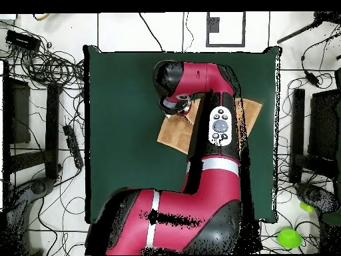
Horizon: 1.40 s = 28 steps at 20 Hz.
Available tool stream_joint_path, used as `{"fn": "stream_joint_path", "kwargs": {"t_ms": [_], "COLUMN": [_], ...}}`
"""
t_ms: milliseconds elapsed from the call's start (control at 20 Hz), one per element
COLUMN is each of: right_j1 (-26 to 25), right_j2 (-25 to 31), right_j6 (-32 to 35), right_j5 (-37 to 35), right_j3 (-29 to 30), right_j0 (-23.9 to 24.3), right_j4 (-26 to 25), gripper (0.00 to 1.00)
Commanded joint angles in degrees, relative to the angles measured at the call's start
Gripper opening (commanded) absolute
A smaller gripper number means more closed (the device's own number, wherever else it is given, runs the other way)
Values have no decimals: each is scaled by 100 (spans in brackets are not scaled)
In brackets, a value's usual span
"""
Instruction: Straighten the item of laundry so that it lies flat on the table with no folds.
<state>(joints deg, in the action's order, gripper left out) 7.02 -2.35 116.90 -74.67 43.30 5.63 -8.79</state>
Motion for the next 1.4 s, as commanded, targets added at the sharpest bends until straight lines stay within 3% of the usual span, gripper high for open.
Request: {"fn": "stream_joint_path", "kwargs": {"t_ms": [50,750,1400], "right_j1": [-377,-647,-804], "right_j2": [35,295,-373], "right_j6": [993,1100,905], "right_j5": [598,723,1647], "right_j3": [8,4,-485], "right_j0": [-90,-47,-230], "right_j4": [-137,344,-642], "gripper": [0,0,0]}}
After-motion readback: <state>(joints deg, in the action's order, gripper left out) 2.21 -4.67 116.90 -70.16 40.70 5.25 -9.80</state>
